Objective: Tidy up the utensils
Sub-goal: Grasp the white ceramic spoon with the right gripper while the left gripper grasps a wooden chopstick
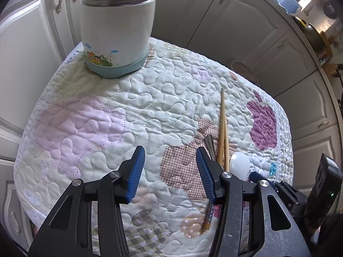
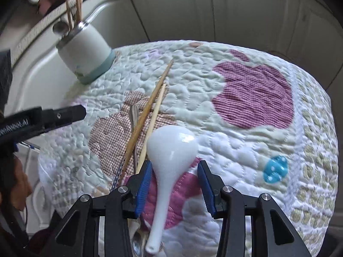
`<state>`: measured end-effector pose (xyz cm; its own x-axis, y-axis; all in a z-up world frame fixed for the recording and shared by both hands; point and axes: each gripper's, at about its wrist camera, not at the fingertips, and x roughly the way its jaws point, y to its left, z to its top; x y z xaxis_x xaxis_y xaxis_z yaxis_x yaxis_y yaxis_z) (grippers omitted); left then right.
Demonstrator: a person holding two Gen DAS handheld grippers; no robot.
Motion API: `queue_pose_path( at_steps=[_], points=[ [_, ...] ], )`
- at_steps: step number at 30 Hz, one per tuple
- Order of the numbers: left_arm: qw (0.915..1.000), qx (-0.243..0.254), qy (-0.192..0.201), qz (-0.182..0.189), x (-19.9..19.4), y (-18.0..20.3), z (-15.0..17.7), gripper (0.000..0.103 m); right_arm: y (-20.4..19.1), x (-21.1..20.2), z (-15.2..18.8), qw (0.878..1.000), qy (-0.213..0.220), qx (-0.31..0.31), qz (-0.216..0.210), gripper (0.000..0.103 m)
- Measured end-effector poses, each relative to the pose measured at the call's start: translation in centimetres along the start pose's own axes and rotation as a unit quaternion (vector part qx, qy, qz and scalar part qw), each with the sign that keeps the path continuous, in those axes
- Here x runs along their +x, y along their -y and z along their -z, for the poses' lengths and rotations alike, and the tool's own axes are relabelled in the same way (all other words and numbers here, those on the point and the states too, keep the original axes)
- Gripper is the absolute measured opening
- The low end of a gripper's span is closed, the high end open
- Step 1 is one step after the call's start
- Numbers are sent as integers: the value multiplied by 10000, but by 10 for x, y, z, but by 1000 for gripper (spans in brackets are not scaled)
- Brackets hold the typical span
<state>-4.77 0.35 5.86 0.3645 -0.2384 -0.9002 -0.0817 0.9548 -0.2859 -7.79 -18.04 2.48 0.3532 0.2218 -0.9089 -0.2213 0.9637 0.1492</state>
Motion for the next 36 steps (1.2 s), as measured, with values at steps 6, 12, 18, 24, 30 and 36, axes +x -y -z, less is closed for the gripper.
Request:
queue_pose_path(
  at_steps=[6,12,18,24,30,36],
  points=[
    [10000,64,-49,-4,3,5,-2,49,-15,11,-10,9987,6,-262,427,50],
    [9999,101,-80,48,7,13,-6,49,-13,17,-21,9993,-25,-223,288,64],
    [9998,132,-111,26,10,19,-9,49,-2,13,-24,9996,19,-263,126,53],
    [9997,163,-165,35,17,27,-20,49,29,-13,-10,9994,229,-55,263,53],
    [9988,337,-335,94,39,56,-43,49,59,-22,-5,9988,267,329,238,53],
    [9975,505,-458,-163,69,82,-67,49,71,-21,-1,9986,206,479,104,53]
  ],
)
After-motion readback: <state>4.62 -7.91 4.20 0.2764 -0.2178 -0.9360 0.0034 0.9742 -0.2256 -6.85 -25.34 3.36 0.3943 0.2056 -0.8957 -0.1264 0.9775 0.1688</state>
